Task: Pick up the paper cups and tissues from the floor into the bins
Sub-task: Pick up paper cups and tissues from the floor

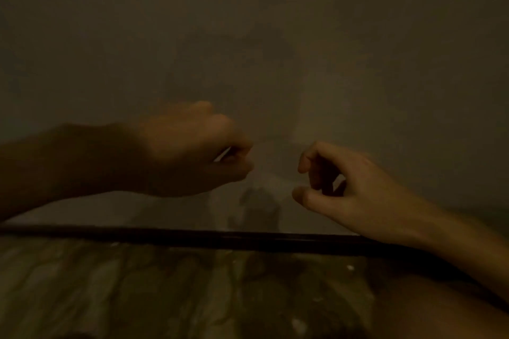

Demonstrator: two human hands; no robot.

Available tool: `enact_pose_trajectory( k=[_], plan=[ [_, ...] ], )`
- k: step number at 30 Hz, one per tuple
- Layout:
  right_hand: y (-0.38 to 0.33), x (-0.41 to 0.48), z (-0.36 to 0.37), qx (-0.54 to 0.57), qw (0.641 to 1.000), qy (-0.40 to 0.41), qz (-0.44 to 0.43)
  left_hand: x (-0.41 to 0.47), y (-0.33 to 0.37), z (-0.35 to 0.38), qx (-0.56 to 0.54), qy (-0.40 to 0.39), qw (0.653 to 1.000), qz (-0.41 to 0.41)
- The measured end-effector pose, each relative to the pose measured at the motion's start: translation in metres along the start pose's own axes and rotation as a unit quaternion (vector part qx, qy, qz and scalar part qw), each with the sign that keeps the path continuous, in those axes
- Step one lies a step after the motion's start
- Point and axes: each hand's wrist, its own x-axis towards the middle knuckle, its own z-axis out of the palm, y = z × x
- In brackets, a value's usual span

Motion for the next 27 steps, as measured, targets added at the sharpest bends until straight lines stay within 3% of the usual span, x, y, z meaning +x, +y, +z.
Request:
enact_pose_trajectory(
  k=[4,8,12,16,19,24,27],
  plan=[
    [-0.046,0.080,0.103,-0.025,0.985,-0.128,-0.111,-0.133,-0.064,0.044,0.008,-0.009,0.988,-0.152],
    [-0.099,0.129,0.234,-0.025,0.948,-0.252,-0.194,-0.258,-0.103,0.108,-0.139,-0.019,0.928,-0.346],
    [-0.132,0.135,0.372,-0.011,0.895,-0.386,-0.223,-0.375,-0.097,0.195,-0.292,0.026,0.791,-0.537],
    [-0.147,0.115,0.487,0.007,0.862,-0.457,-0.220,-0.461,-0.078,0.279,-0.343,0.086,0.643,-0.680],
    [-0.154,0.093,0.557,0.022,0.831,-0.518,-0.201,-0.505,-0.058,0.338,-0.290,0.094,0.578,-0.757],
    [-0.175,0.054,0.658,0.008,0.767,-0.606,-0.209,-0.552,-0.016,0.415,-0.260,0.034,0.499,-0.826],
    [-0.188,0.038,0.700,0.012,0.730,-0.660,-0.179,-0.564,0.000,0.438,-0.276,0.042,0.514,-0.811]
  ],
)
